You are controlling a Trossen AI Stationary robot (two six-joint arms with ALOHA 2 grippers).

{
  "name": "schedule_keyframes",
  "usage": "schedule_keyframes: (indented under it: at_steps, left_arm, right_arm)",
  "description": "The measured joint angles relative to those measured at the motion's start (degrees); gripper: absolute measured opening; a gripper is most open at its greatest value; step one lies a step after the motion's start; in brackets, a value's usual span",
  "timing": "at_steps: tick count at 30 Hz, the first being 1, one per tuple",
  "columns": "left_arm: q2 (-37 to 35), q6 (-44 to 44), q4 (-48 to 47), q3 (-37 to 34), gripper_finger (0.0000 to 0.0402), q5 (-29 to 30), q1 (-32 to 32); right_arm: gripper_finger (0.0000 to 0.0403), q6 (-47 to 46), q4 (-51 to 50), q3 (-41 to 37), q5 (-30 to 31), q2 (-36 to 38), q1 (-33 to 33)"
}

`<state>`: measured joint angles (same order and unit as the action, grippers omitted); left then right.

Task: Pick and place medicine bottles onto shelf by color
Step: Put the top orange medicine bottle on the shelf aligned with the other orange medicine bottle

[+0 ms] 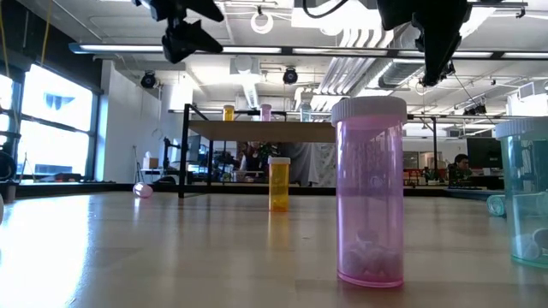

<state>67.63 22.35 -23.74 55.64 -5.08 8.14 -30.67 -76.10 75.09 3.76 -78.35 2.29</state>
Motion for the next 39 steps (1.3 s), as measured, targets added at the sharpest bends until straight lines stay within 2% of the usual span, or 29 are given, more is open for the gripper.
schedule_keyframes:
  at_steps: [4,11,17,27,39]
  left_arm:
    - [3.1,0.0,3.0,0.0,0.0263,1.7,-2.1]
    - [10.5,-4.6,9.2,0.0,0.0260,10.5,-6.3]
    - [16.9,-5.2,15.3,0.0,0.0259,10.9,-7.1]
    - [23.9,-8.0,18.2,0.0,0.0257,10.7,-7.1]
    - [30.5,-12.7,21.0,0.0,0.0257,10.3,-7.0]
  right_arm:
    - [0.0161,-0.3,0.3,0.0,0.9,0.0,-1.0]
    - [0.0161,-0.6,0.8,0.0,8.2,0.0,-3.6]
    - [0.0161,-0.8,3.3,0.0,7.8,0.0,-6.2]
    - [0.0161,-1.3,7.8,0.0,6.5,0.0,-8.1]
    - [0.0161,-4.0,8.3,0.0,6.9,0.0,-8.7]
